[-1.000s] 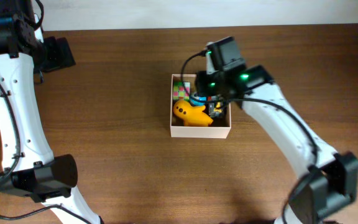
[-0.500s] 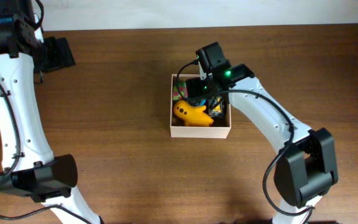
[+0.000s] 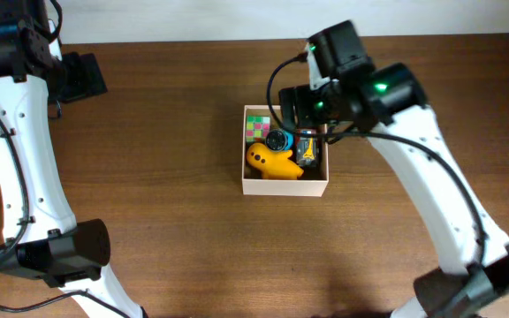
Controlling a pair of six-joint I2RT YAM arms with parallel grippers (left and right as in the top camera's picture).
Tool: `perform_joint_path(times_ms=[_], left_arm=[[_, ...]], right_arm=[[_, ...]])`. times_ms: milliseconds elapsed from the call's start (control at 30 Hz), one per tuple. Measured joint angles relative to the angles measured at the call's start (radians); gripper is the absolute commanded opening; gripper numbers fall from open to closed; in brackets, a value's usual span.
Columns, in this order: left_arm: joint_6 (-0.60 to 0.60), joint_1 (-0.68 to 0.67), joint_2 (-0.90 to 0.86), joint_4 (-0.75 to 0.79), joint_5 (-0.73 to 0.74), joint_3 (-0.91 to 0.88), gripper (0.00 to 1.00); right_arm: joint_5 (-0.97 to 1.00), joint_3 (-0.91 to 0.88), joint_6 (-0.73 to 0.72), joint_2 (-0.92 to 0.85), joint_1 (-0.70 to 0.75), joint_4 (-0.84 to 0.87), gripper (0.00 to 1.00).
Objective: Pack container
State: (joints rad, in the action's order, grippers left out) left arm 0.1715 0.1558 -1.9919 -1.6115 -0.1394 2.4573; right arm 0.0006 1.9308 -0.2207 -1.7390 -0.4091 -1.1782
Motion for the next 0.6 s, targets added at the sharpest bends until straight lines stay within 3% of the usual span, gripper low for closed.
perform_joint_path(times_ms=[600], left_arm=[[0.000, 0.000, 0.000, 0.000, 0.000, 0.000, 0.99]], right_arm=[[0.003, 0.048, 0.128, 0.364, 0.018, -0.022, 0.99]])
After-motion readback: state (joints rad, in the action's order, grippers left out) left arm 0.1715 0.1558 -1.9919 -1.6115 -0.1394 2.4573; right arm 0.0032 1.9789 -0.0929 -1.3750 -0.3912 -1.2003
